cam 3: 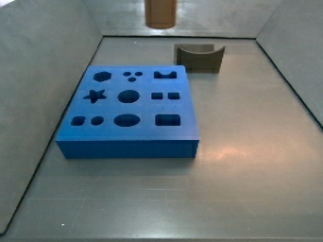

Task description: Insert the round object.

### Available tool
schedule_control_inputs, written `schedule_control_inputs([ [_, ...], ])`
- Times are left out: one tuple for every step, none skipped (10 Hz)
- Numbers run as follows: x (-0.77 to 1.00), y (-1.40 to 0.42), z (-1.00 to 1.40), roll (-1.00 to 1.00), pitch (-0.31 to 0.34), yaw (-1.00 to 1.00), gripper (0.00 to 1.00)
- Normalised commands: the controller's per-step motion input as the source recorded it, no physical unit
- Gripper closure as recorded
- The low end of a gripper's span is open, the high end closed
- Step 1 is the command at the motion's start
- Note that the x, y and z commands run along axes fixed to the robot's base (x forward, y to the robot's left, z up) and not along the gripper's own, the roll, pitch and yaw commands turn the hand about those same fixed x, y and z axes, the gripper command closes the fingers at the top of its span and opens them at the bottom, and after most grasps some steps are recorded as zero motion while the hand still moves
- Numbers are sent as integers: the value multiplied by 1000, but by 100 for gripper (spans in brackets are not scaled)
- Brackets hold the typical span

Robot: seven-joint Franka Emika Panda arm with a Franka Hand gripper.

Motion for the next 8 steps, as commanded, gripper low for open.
schedule_control_inputs([
  [-200,357,-1000,60,-30,0,100],
  [-217,349,-1000,40,-33,0,100],
  [-229,329,-1000,20,-19,0,100],
  [-406,274,-1000,6,-37,-43,100],
  [-494,209,-1000,21,-77,-63,100],
  [-429,57,-1000,34,-106,-80,100],
  [0,-151,-829,111,-79,0,100],
  [0,-51,-649,67,-30,-17,100],
])
